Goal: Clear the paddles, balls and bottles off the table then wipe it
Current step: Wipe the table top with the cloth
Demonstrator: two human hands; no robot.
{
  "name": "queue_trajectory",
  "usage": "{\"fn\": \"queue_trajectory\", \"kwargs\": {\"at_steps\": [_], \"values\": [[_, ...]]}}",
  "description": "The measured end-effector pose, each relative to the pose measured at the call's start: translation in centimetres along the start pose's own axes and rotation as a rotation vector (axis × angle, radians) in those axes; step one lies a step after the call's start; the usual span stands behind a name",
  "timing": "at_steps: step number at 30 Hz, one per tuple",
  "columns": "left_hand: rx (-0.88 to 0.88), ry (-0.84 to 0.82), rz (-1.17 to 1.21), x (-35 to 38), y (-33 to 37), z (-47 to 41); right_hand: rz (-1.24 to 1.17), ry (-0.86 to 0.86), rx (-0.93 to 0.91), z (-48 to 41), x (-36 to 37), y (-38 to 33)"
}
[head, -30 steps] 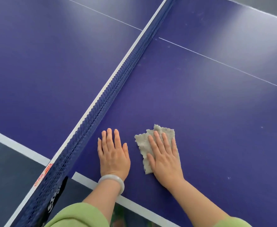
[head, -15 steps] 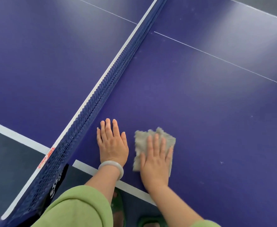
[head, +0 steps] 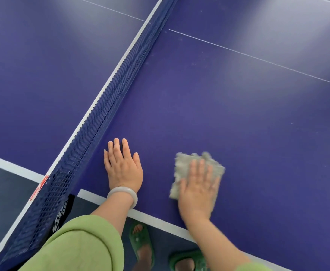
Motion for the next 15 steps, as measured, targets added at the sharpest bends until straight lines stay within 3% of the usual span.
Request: {"fn": "queue_trajectory", "kwargs": {"at_steps": [3, 7, 9, 12, 15], "values": [[0.002, 0.004, -0.002, -0.1, -0.1, 0.1, 0.013, -0.055, -0.371, 4.9, 0.7, -3.8], [0.004, 0.016, 0.001, -0.1, -0.1, 0.1, 0.047, -0.016, -0.389, 8.0, 1.2, 4.2], [0.004, 0.014, 0.0, -0.1, -0.1, 0.2, 0.078, -0.002, -0.226, 7.5, 1.2, 10.4], [-0.002, 0.009, -0.001, -0.1, 0.0, 0.2, 0.043, -0.001, 0.177, 5.4, 0.8, 17.3], [0.001, 0.008, -0.009, -0.1, 0.0, 0.2, -0.03, -0.01, 0.449, 3.3, 0.5, 16.2]]}}
Point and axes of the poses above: each hand's wrist, its own z-axis away from the middle knuckle, its own x-axis out of the palm, y = z × x, the point moved 7 cm from there along -z, towards the middle knuckle, and after that the axes turned 4 degrees about -x, right-handed, at the moved point
